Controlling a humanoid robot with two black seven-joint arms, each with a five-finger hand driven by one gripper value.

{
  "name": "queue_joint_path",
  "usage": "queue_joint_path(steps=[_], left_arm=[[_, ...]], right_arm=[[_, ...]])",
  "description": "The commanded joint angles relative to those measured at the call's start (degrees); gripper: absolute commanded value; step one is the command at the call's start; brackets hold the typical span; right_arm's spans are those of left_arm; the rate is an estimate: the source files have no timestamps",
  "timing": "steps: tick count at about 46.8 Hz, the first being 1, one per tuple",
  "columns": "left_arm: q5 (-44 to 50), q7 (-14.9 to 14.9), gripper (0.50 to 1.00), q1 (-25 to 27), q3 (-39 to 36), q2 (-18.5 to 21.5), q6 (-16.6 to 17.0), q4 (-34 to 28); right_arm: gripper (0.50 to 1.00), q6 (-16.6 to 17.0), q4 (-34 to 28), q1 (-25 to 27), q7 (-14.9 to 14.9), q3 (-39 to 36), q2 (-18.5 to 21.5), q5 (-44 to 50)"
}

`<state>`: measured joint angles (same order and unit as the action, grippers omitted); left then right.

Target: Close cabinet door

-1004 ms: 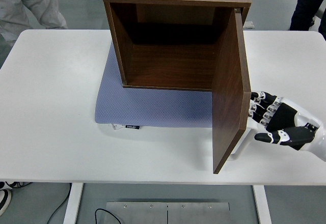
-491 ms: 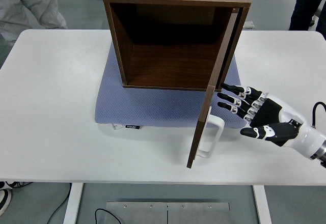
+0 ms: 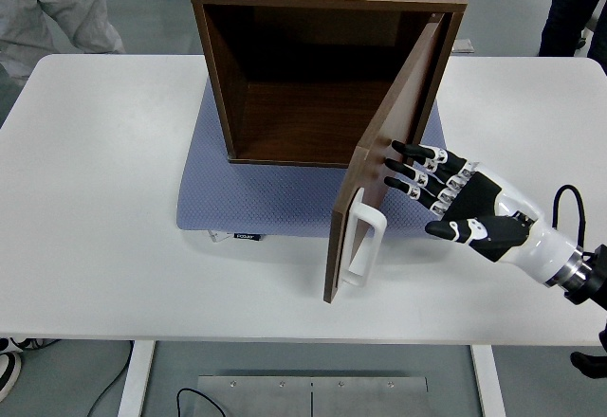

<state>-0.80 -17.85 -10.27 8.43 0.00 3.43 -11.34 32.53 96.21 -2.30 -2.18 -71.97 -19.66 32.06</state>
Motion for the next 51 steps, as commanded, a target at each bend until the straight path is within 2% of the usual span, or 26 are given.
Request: queue_joint_path(steps=[1, 27, 34, 45, 51], left_arm=[[0.00, 0.01, 1.000, -0.01, 0.01, 0.00, 0.00, 0.00], [0.00, 0.01, 1.000, -0.01, 0.01, 0.00, 0.00, 0.00], [0.00, 0.01, 1.000, -0.01, 0.01, 0.00, 0.00, 0.00], [0.00, 0.01, 1.000, 0.07, 0.01, 0.00, 0.00, 0.00], [0.00, 0.01, 1.000, 0.07, 0.01, 0.00, 0.00, 0.00]], right_arm=[[1.000, -0.01, -0.94, -0.68, -0.01, 0.87, 1.03, 0.02], [1.000, -0.89, -8.23, -8.15, -0.01, 2.63, 6.13, 0.64], [1.000, -0.97, -10.08, -10.09, 0.08, 3.33, 6.39, 0.64], [1.000, -0.97, -12.89, -11.67, 0.08, 3.42, 8.68, 0.64], [1.000, -1.41, -15.26, -14.39, 0.08, 5.18, 11.84, 0.64]])
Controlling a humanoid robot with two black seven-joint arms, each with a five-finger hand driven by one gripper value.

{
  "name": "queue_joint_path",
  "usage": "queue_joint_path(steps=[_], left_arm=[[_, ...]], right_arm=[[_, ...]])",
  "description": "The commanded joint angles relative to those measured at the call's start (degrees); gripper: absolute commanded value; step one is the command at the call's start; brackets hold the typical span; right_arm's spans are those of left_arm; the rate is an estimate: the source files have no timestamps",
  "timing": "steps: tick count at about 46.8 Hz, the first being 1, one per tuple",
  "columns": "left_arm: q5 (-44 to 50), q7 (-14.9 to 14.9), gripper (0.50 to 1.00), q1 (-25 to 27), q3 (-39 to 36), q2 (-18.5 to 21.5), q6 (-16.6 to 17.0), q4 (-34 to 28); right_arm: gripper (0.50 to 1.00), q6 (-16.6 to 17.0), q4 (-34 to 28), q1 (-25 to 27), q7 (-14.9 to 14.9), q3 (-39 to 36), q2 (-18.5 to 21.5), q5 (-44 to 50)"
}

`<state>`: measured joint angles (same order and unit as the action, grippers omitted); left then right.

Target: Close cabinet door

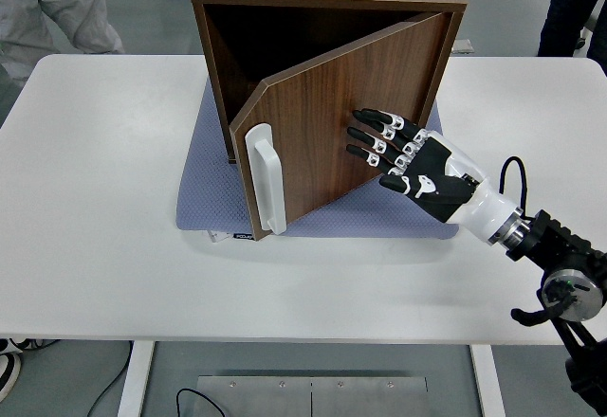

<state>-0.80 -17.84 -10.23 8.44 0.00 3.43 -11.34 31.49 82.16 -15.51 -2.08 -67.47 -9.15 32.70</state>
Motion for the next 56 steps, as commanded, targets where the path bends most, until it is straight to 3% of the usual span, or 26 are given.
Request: queue_joint_path(steps=[1, 22, 56], left_arm=[[0.01, -0.01, 1.000, -0.05, -0.01, 0.00, 0.00, 0.00], [0.01, -0.01, 1.000, -0.05, -0.01, 0.00, 0.00, 0.00], [0.01, -0.01, 1.000, -0.05, -0.01, 0.00, 0.00, 0.00]], right_arm=[[1.000, -0.55, -1.65, -1.36, -0.03, 0.76, 1.50, 0.00], [1.000, -0.82, -7.89, -4.18, -0.03, 0.93, 5.54, 0.00], [1.000, -1.17, -16.95, -9.71, 2.43, 0.49, 8.09, 0.00]])
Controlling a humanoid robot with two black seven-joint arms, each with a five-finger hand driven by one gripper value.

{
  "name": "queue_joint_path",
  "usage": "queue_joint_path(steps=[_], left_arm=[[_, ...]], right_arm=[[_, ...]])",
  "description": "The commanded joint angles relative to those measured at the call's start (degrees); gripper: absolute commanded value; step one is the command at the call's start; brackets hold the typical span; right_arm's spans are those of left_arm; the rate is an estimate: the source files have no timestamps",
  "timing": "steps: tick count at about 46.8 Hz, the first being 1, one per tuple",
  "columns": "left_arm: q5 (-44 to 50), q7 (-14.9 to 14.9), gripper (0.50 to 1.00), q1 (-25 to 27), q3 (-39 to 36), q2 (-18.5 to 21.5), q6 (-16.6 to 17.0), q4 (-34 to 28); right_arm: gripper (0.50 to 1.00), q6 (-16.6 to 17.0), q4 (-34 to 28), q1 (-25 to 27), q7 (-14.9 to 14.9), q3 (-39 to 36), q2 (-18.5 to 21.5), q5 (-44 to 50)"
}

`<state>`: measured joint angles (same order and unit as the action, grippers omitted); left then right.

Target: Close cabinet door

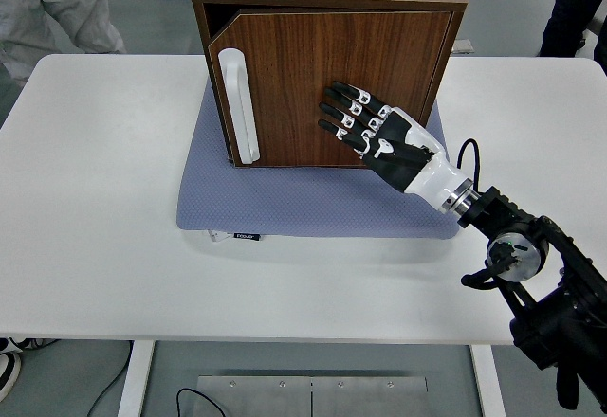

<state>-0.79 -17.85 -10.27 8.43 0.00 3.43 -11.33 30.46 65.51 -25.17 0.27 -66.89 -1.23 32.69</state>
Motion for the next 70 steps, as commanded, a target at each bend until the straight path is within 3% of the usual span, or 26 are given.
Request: queue_joint_path(steps=[1, 15, 70], left_arm=[[0.00, 0.01, 1.000, 0.07, 0.00, 0.00, 0.00, -0.01], [0.00, 0.01, 1.000, 0.07, 0.00, 0.00, 0.00, -0.01], [0.00, 0.01, 1.000, 0.07, 0.00, 0.00, 0.00, -0.01]], right_arm=[[1.000, -0.13, -0.47, -0.14, 0.08, -0.17, 0.18, 0.00], [1.000, -3.65, -2.23, -1.46, 1.93, -0.61, 1.23, 0.00], [1.000, -8.04, -3.81, -1.64, 2.72, -0.61, 1.23, -0.09]])
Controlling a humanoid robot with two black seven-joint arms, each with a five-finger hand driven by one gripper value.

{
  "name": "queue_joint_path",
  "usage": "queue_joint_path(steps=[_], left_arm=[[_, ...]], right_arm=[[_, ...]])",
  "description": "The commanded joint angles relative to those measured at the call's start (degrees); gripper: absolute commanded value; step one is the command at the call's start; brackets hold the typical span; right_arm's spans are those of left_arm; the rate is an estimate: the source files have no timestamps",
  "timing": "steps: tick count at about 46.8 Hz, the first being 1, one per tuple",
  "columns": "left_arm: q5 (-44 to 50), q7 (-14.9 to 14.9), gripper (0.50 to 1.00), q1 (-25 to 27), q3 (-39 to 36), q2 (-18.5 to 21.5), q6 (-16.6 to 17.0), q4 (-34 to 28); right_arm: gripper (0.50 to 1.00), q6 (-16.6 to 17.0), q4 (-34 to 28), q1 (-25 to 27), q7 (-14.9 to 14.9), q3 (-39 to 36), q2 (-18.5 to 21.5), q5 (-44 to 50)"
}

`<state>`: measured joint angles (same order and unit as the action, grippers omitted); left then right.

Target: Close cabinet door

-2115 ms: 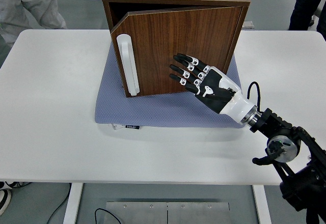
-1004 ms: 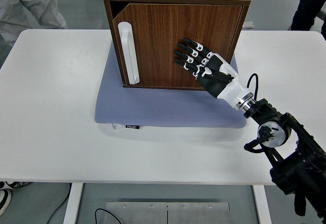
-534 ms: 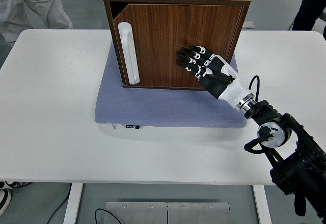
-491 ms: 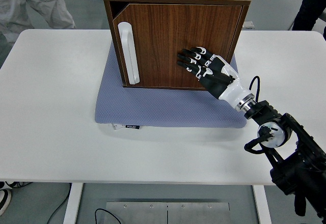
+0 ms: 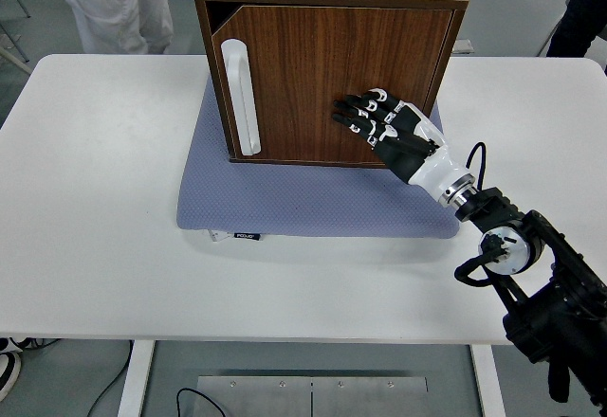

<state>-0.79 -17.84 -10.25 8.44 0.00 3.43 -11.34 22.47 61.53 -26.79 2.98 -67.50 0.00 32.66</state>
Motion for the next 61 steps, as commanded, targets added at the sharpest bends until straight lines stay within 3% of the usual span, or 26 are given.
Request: queue_joint_path(steps=[1, 9, 23, 43, 61], left_arm=[[0.00, 0.00, 1.000, -0.03, 0.00, 0.00, 0.00, 0.00], [0.00, 0.00, 1.000, -0.03, 0.00, 0.00, 0.00, 0.00], [0.00, 0.00, 1.000, 0.05, 0.00, 0.00, 0.00, 0.00], [0.00, 0.00, 1.000, 0.05, 0.00, 0.00, 0.00, 0.00], [0.00, 0.00, 1.000, 0.05, 0.00, 0.00, 0.00, 0.00]], right_arm=[[1.000, -0.06, 0.26, -0.01, 0.01, 0.00, 0.00, -0.05], [1.000, 0.03, 1.58, 1.13, 0.01, 0.00, 0.00, -0.05], [1.000, 0.65, 9.04, 5.43, -0.08, 0.08, -0.88, -0.05], [1.000, 2.23, 24.52, 17.03, -0.08, -0.26, -14.50, 0.03], [1.000, 8.73, 23.73, 23.98, -0.16, -15.90, -23.38, -0.32]])
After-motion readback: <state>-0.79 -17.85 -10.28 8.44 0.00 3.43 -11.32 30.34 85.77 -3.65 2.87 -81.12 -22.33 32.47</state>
